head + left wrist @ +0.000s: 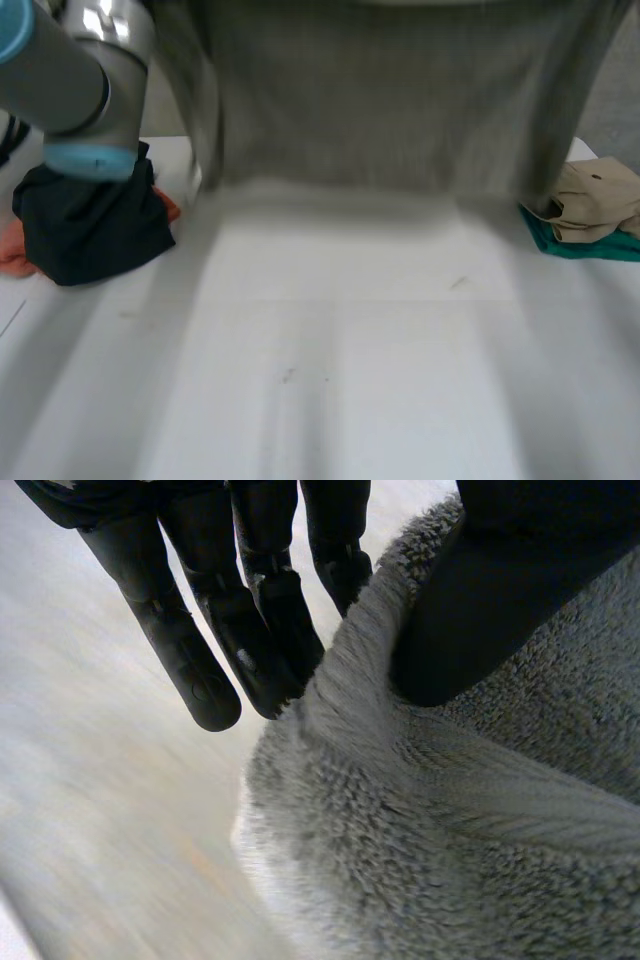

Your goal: Fold the laundry.

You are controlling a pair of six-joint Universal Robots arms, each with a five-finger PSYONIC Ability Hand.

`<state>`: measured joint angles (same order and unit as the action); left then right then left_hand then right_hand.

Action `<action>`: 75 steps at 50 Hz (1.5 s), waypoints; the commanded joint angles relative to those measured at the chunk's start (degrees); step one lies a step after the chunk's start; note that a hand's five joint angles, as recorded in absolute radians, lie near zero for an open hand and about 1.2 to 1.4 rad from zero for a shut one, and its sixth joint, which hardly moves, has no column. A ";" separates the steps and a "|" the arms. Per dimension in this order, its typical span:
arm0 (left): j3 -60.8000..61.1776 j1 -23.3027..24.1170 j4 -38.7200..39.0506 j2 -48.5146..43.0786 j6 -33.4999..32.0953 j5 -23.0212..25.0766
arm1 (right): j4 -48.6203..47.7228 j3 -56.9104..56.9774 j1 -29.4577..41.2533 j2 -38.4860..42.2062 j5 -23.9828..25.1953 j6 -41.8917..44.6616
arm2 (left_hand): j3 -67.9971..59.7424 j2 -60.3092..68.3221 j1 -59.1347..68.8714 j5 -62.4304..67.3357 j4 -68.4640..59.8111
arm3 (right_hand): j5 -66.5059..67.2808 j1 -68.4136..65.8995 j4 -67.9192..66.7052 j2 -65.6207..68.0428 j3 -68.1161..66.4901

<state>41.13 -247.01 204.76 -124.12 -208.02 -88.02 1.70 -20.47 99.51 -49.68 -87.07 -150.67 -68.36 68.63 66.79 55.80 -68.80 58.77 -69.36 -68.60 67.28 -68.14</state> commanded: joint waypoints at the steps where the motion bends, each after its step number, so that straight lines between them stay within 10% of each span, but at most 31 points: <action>1: 0.97 -0.14 10.58 0.37 3.94 -2.33 | -11.28 -2.37 1.30 -1.74 0.14 -1.55 | -11.64 11.37 13.21 14.20 -11.20 | 11.23 -10.64 -11.40 12.72 -11.86; 24: 37.88 -2.16 4.16 -4.11 3.32 -1.10 | 8.22 -34.61 4.64 4.15 4.54 0.90 | -11.64 11.37 13.21 14.20 -11.20 | 11.23 -10.64 -11.40 12.72 -11.86; 34: 44.57 -5.15 -5.50 -3.06 -9.85 -1.10 | 8.41 -44.03 4.03 3.01 5.07 4.77 | 28.04 -28.31 -26.47 -25.48 28.48 | 11.23 -10.64 -11.40 12.72 -11.86; 39: 44.57 -7.61 -9.03 -2.62 -13.29 -1.01 | 8.23 -46.49 3.94 1.52 5.15 4.95 | 24.69 -24.96 -23.12 -22.13 25.13 | 11.23 -10.64 -11.40 12.72 -11.86; 44: 45.09 -9.19 -9.38 -2.36 -13.47 -0.14 | 8.05 -47.99 3.94 -0.77 6.30 4.95 | -11.57 11.30 13.14 14.13 -11.13 | 11.23 -10.64 -11.40 12.72 -11.86; 59: 51.85 -9.19 -9.90 7.48 -12.49 1.80 | 14.36 -54.05 3.68 -8.32 6.82 9.85 | -11.64 11.37 13.21 14.20 -11.20 | 11.23 -10.64 -11.40 12.72 -11.86; 70: 68.11 -11.21 -40.11 28.83 -21.09 2.85 | 35.04 -69.43 -2.29 -21.51 5.33 32.36 | -11.64 11.37 13.21 14.20 -11.20 | 11.23 -10.64 -11.40 12.72 -11.86; 75: 69.53 -11.74 -38.57 29.90 -27.52 4.96 | 33.90 -70.67 -3.62 -21.95 5.42 36.77 | -11.64 11.37 13.21 14.20 -11.20 | 11.23 -10.64 -11.40 12.72 -11.86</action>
<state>108.33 -257.91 168.08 -96.51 -228.26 -85.02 35.82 -88.47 97.96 -70.20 -81.68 -119.78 -68.15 68.49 66.27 56.49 -68.76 58.80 -69.37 -68.61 67.28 -68.14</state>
